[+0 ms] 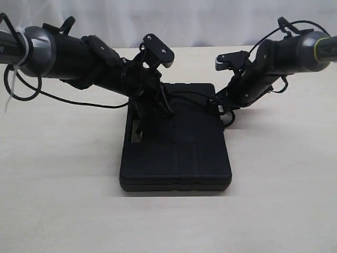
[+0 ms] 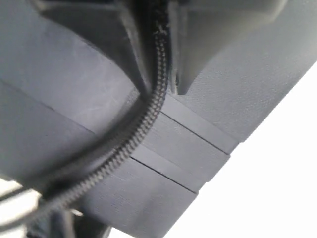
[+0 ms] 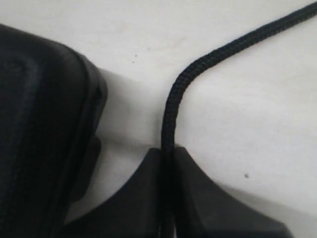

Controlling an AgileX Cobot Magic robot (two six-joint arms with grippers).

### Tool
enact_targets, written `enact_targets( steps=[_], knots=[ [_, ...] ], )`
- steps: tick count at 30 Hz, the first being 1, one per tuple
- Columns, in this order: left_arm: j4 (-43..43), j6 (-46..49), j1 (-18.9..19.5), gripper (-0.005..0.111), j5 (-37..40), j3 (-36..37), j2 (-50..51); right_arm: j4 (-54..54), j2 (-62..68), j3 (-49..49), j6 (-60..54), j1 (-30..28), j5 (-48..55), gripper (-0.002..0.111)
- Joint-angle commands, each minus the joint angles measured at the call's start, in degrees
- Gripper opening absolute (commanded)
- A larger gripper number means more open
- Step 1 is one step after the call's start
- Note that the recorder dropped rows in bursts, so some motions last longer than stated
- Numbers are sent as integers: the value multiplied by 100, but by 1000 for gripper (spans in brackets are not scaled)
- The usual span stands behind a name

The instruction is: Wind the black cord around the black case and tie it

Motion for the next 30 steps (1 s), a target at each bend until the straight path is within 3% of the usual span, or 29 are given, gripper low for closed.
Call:
enact_targets(
  steps=[1,12,25,30],
  knots=[
    [-34,-367,1,0,-282,4,-20,-68,-479,870,-236,18,-1035,4],
    [-55,-624,1,0,-813,15,16,-68,-1225,2580,-2379,18,-2337,4],
    [-55,-667,1,0,-1296,15,16,-640,-1462,4307,-3035,519,-6038,4],
    [-55,-694,1,0,-1827,15,16,-640,-1510,4468,-3554,600,-6015,4]
  ],
)
